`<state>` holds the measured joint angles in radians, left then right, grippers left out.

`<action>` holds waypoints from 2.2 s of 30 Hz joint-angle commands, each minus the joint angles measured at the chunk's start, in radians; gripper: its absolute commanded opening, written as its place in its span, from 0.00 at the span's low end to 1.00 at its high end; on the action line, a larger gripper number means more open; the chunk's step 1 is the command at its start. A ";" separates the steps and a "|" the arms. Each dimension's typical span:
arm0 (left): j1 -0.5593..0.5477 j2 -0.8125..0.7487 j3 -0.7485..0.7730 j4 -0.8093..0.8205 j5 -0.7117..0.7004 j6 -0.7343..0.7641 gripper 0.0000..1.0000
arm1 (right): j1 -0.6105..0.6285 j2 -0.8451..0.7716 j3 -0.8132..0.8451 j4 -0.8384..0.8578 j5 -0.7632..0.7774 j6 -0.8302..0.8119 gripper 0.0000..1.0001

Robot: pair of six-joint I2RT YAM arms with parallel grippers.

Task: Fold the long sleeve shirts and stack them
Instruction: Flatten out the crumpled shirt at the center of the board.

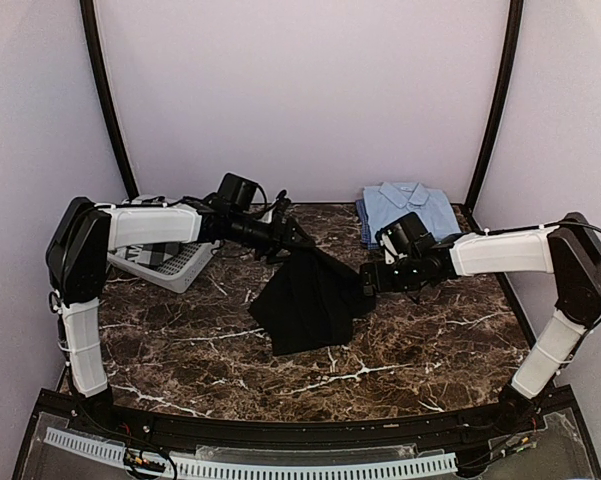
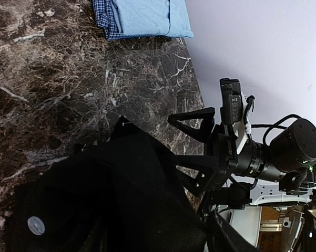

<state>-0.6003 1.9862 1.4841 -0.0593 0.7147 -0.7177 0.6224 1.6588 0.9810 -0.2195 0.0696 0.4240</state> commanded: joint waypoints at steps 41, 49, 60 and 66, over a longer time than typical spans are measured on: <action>-0.262 -0.150 -0.233 -0.138 -0.384 -0.025 0.23 | 0.013 -0.016 -0.009 0.136 -0.185 0.025 0.00; -0.261 -0.254 -0.112 -0.268 -0.503 0.131 0.00 | 0.013 -0.137 0.057 0.025 0.043 -0.008 0.00; -0.262 -0.393 0.177 -0.479 -0.295 0.383 0.00 | -0.039 -0.300 0.261 -0.048 0.410 -0.158 0.00; -0.343 -0.316 0.417 -0.517 -0.073 0.440 0.00 | -0.082 -0.355 0.373 0.017 0.483 -0.250 0.00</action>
<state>-0.8856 1.6375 1.7744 -0.5251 0.4583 -0.3588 0.5617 1.3468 1.2789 -0.2832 0.4492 0.2581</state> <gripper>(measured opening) 0.007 0.013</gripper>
